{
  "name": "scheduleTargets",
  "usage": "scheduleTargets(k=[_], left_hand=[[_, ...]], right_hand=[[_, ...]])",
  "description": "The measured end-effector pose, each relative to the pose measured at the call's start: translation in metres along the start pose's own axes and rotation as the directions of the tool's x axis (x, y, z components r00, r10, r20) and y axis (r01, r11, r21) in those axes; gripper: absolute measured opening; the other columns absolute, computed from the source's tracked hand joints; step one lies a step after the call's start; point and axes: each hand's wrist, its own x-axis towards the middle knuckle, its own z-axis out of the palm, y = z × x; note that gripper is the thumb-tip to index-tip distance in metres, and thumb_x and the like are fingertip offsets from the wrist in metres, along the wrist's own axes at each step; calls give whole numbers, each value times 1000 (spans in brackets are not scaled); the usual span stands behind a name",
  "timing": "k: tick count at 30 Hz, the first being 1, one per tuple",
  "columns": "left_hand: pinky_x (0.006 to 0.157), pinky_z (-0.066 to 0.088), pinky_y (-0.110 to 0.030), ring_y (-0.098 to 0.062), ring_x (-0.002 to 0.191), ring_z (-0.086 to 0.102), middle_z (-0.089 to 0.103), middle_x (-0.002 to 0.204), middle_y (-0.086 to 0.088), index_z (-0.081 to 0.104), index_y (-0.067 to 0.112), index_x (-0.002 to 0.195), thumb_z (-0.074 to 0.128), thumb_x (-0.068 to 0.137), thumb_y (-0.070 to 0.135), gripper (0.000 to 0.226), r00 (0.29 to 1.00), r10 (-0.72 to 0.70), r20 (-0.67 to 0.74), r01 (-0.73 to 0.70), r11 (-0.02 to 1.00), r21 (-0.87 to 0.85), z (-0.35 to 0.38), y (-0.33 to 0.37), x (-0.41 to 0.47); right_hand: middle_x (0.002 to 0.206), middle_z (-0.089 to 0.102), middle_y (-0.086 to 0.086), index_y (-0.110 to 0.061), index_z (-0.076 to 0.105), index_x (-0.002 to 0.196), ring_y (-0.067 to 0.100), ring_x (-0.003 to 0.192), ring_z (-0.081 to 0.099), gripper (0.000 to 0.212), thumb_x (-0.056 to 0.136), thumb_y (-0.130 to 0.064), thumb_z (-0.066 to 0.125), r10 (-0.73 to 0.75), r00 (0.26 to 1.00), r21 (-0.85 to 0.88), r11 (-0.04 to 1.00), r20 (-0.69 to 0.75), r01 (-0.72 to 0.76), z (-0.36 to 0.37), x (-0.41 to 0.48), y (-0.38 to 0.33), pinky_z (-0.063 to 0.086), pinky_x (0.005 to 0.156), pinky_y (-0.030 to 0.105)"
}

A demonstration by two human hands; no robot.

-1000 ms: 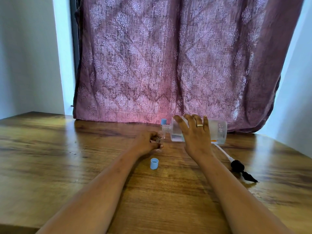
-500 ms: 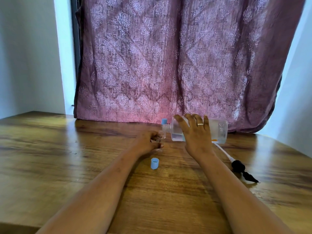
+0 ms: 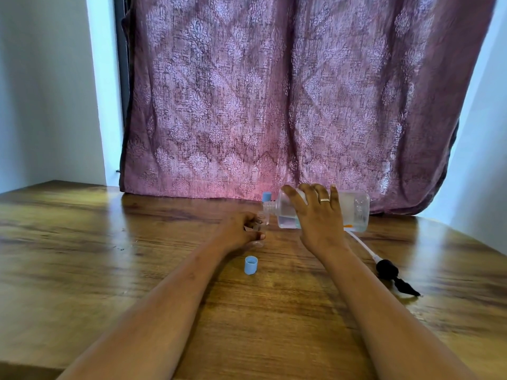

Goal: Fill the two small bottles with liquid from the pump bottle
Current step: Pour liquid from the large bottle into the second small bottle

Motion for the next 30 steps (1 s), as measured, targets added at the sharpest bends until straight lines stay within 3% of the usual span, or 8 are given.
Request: scheduleTargets(k=[11, 16, 20, 30], left_hand=[[88, 41, -22, -9, 97, 53, 63, 118, -4, 55, 10, 125, 72, 79, 23, 51, 1000, -2, 21, 2, 1000, -23, -2, 3, 0], [83, 41, -22, -9, 94, 55, 65, 113, -3, 58, 11, 121, 73, 78, 23, 46, 1000, 0, 5, 0, 1000, -15, -1, 3, 1], [81, 40, -21, -9, 92, 55, 66, 110, -3, 60, 12, 116, 73, 78, 22, 42, 1000, 7, 2, -7, 1000, -19, -1, 3, 1], [82, 40, -22, -9, 95, 54, 61, 103, 3, 60, 12, 118, 73, 78, 23, 44, 1000, -2, -4, 2, 1000, -19, -1, 5, 0]], right_hand=[[139, 43, 12, -28, 30, 142, 38, 130, 35, 87, 68, 2, 65, -3, 1000, 8, 1000, 21, 3, -2, 3, 0, 10, 113, 54], [134, 48, 12, -27, 33, 140, 38, 126, 39, 88, 64, 1, 69, -12, 1000, -10, 1000, 3, 12, -1, 3, 0, 16, 111, 55], [136, 45, 12, -27, 31, 141, 38, 128, 37, 88, 66, 1, 67, -11, 1000, -6, 1000, 10, 11, -2, 3, 0, 14, 112, 54], [132, 50, 13, -26, 36, 139, 39, 124, 42, 89, 62, 2, 71, -12, 1000, -10, 1000, -8, 12, 0, 4, 1, 19, 110, 56]])
